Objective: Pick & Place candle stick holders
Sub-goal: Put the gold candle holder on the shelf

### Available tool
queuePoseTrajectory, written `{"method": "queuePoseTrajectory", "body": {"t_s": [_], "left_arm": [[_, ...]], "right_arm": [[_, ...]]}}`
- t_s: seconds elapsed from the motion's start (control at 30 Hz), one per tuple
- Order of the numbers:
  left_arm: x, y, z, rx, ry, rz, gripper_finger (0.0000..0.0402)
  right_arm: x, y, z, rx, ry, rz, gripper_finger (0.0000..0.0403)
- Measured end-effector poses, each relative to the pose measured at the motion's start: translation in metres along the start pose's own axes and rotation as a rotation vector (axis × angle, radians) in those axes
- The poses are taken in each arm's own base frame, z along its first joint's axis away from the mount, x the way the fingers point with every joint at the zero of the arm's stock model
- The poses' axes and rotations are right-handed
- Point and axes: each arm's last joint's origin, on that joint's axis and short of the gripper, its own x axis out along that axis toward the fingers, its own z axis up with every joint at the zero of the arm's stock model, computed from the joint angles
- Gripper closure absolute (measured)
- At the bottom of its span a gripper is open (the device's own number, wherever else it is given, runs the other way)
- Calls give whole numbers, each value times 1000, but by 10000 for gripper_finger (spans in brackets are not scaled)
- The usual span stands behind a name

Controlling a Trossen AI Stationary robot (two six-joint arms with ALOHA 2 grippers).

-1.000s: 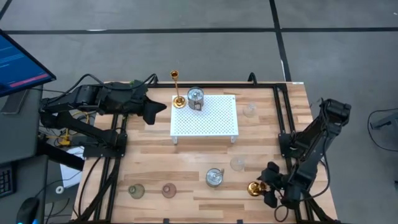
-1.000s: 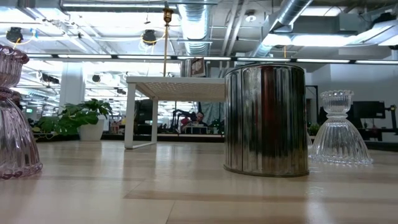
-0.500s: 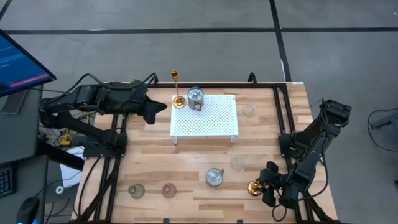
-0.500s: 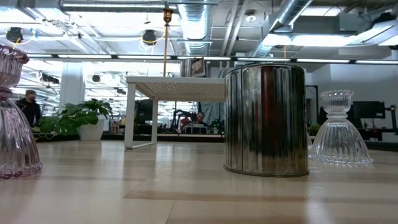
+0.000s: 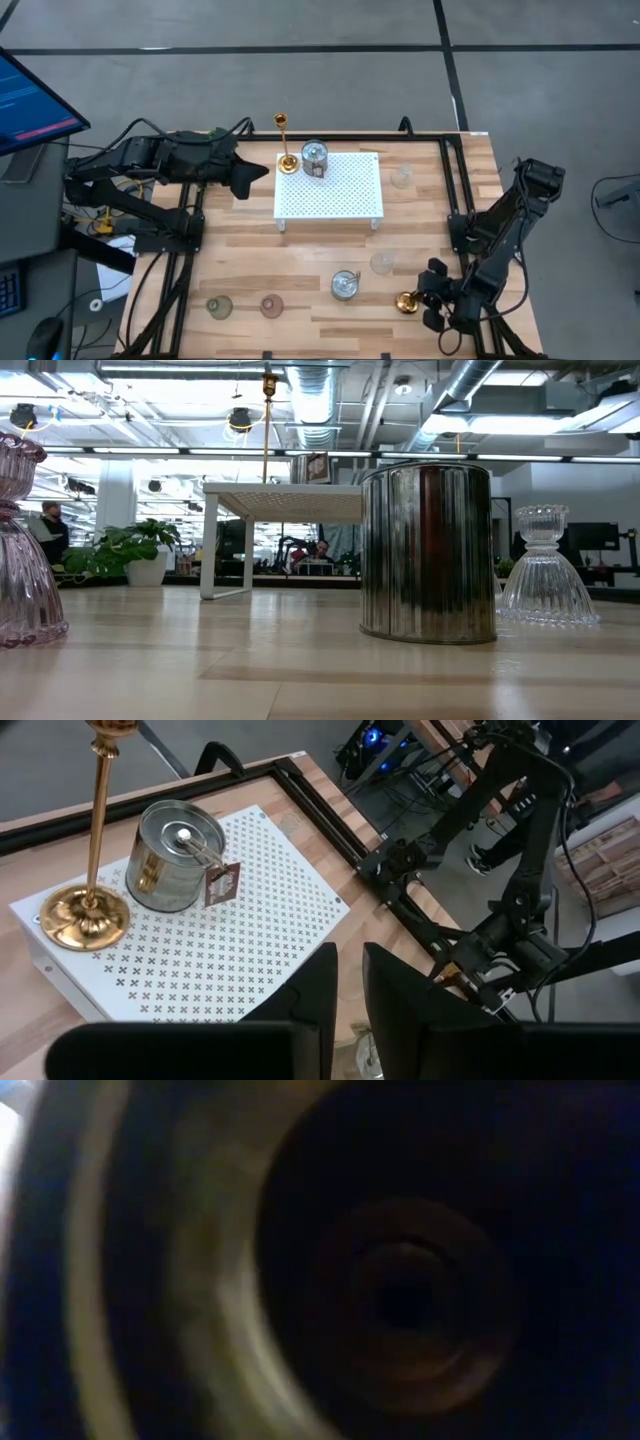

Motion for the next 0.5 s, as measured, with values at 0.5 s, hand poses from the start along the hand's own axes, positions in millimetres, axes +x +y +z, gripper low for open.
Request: {"method": "queuePoseTrajectory", "body": {"t_s": [0.5], "left_arm": [[0,0,0,56,-2,-2,358]], "right_arm": [[-102,-48,123,-29,-79,-141,401]]}}
